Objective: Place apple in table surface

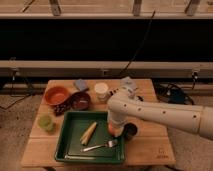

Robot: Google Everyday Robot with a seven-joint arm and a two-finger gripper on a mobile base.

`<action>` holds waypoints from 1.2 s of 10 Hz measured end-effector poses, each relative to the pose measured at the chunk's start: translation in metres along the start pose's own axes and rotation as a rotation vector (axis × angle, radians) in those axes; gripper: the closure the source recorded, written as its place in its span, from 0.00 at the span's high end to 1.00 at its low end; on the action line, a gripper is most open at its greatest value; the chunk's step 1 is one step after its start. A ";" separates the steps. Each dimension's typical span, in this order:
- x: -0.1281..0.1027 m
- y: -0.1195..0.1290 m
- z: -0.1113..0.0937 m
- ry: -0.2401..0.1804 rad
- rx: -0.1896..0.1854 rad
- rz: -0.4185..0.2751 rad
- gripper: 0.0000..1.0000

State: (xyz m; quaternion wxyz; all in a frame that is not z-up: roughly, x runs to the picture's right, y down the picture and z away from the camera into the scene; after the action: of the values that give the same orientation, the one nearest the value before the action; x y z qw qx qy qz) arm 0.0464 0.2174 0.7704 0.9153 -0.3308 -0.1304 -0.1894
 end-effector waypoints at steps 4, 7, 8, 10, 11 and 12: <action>-0.006 -0.007 -0.063 -0.064 0.037 -0.010 0.00; 0.024 -0.040 -0.100 -0.078 0.072 0.031 0.00; 0.036 -0.044 -0.103 -0.073 0.073 0.051 0.00; 0.079 -0.050 -0.105 -0.053 0.076 0.114 0.00; 0.099 -0.050 -0.102 -0.042 0.072 0.143 0.00; 0.112 -0.049 -0.099 -0.036 0.070 0.166 0.00</action>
State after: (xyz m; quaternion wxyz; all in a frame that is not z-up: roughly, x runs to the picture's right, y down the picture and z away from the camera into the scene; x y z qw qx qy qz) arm 0.1371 0.0884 0.7643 0.9363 -0.3117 -0.1254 -0.1024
